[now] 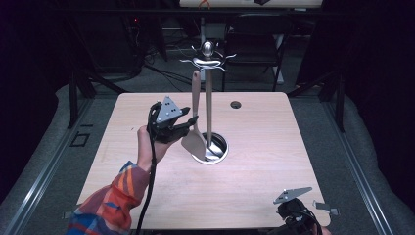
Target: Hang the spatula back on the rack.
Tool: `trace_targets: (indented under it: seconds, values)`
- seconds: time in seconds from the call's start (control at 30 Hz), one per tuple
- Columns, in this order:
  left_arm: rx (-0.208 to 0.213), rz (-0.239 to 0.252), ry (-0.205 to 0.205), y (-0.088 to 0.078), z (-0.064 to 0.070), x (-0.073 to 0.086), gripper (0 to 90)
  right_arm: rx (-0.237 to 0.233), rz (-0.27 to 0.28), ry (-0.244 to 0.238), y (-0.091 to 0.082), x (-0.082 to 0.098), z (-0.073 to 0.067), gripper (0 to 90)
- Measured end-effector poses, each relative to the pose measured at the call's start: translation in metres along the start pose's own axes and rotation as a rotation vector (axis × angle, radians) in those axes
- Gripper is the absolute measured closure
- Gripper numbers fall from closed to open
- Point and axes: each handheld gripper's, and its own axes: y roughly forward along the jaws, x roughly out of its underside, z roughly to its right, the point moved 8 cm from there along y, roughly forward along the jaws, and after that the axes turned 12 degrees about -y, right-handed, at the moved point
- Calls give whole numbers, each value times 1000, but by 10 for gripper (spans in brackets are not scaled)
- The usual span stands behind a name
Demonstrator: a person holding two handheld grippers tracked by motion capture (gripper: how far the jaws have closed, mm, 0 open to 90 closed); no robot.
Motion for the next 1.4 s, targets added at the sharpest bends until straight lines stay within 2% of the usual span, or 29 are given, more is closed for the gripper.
trace_targets:
  seconds: [0.17,0.23,0.4,0.5,0.6,0.77,1.07,1.17,1.27,1.4]
  values:
    - [37,0,-15,-8,0,3,457,-3,2,1,0,0,0,20]
    - [45,-10,-20,-11,-1,8,384,-4,2,2,0,0,0,20]
    - [36,-51,-17,-19,-7,25,274,2,-11,2,1,0,0,20]
    - [26,-70,-29,-23,-15,37,250,7,-24,-11,1,1,0,20]
    - [20,-94,-48,-26,-22,50,224,0,-10,-2,2,0,-1,20]
    - [40,-167,-49,-33,-26,74,210,6,-22,-10,2,0,0,20]
    - [25,-296,-82,-44,-35,125,154,6,-27,-14,3,0,-1,20]
    - [22,-316,-96,-47,-37,135,147,4,-32,-14,4,0,-2,20]
    - [22,-345,-114,-46,-40,147,123,2,-35,-17,4,-1,-2,20]
    - [9,-416,-125,-40,-40,171,52,3,-36,-17,4,-1,-2,20]
